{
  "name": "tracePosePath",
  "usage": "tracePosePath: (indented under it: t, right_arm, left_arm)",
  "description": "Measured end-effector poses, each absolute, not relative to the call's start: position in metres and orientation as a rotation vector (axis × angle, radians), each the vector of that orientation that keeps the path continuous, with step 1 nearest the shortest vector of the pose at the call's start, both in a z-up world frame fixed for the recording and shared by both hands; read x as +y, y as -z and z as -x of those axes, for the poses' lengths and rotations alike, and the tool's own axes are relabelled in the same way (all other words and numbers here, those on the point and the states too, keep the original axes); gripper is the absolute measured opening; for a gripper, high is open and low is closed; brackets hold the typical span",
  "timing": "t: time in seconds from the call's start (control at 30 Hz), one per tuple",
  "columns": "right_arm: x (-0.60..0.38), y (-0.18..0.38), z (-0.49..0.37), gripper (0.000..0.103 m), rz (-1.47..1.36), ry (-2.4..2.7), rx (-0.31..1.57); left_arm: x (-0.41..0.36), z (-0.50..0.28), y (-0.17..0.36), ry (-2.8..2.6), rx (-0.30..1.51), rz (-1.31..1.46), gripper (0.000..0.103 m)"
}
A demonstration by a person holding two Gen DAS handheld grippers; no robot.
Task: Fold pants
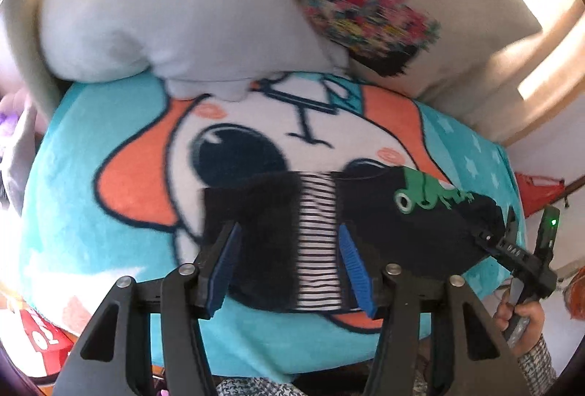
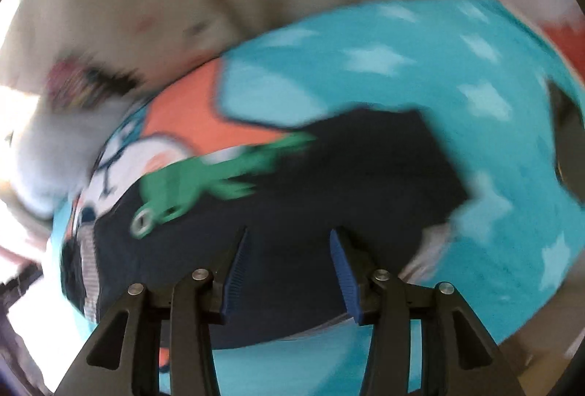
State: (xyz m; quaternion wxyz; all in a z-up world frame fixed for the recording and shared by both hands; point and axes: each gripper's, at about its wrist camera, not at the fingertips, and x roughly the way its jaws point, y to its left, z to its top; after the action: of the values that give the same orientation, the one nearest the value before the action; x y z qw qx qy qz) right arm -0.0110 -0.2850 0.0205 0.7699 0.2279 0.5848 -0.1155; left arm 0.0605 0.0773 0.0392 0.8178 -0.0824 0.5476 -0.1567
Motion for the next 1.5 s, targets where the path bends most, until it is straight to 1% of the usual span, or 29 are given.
tracePosePath:
  t: [0.1,0.13,0.2,0.27,0.47,0.57,0.7,0.87,0.93,1.07,1.13,1.17,1.2,1.23,1.27,1.5]
  right_arm:
    - [-0.318,-0.037,0.031,0.05,-0.668,0.173,1.187]
    - [-0.323,-0.046,0.036,0.052,-0.671,0.159,1.159]
    - [-0.334,-0.063,0.047,0.059,-0.652,0.151,1.114]
    - [-0.347,-0.07,0.057,0.062,-0.635,0.172,1.095]
    - [-0.364,-0.045,0.068,0.062,-0.683,0.143,1.137]
    - [-0.359,-0.032,0.063,0.062,-0.666,0.114,1.149]
    - [-0.362,-0.021,0.059,0.062,-0.679,0.089,1.156]
    - [-0.36,-0.011,0.051,0.063,-0.676,0.069,1.156]
    - [-0.36,-0.009,0.05,0.064,-0.671,0.065,1.15]
    - [-0.356,-0.008,0.047,0.064,-0.655,0.058,1.131]
    - [-0.355,-0.01,0.045,0.056,-0.642,0.064,1.122]
    - [-0.354,-0.01,0.043,0.037,-0.64,0.061,1.118]
    - [-0.355,-0.01,0.04,0.025,-0.641,0.056,1.124]
    - [-0.356,-0.009,0.038,0.025,-0.643,0.055,1.135]
    - [-0.358,-0.009,0.036,0.022,-0.652,0.055,1.136]
    - [-0.343,-0.033,0.032,0.02,-0.584,0.029,1.118]
  left_arm:
    - [0.044,-0.062,-0.041,0.39,1.19,0.169,0.054]
    - [0.029,-0.064,-0.042,0.419,1.196,0.165,0.054]
    - [-0.004,-0.069,-0.043,0.484,1.212,0.16,0.054]
    - [-0.037,-0.076,-0.044,0.553,1.23,0.152,0.054]
    - [-0.172,-0.091,-0.044,0.79,1.282,0.036,0.055]
    - [-0.223,-0.096,-0.037,0.861,1.305,-0.017,0.055]
    - [-0.283,-0.106,-0.019,0.936,1.389,-0.062,0.055]
    - [-0.331,-0.109,0.019,0.973,1.51,-0.182,0.055]
    - [-0.338,-0.109,0.032,0.95,1.534,-0.229,0.055]
    - [-0.344,-0.107,0.045,0.961,1.557,-0.272,0.054]
    - [-0.344,-0.103,0.043,1.0,1.567,-0.272,0.028]
    - [-0.346,-0.101,0.045,1.004,1.575,-0.282,0.003]
    - [-0.346,-0.098,0.044,1.011,1.569,-0.304,0.003]
    - [-0.347,-0.095,0.042,1.015,1.553,-0.317,0.003]
    - [-0.346,-0.093,0.039,1.02,1.541,-0.321,0.003]
    - [-0.31,-0.102,0.009,1.069,1.488,-0.134,0.003]
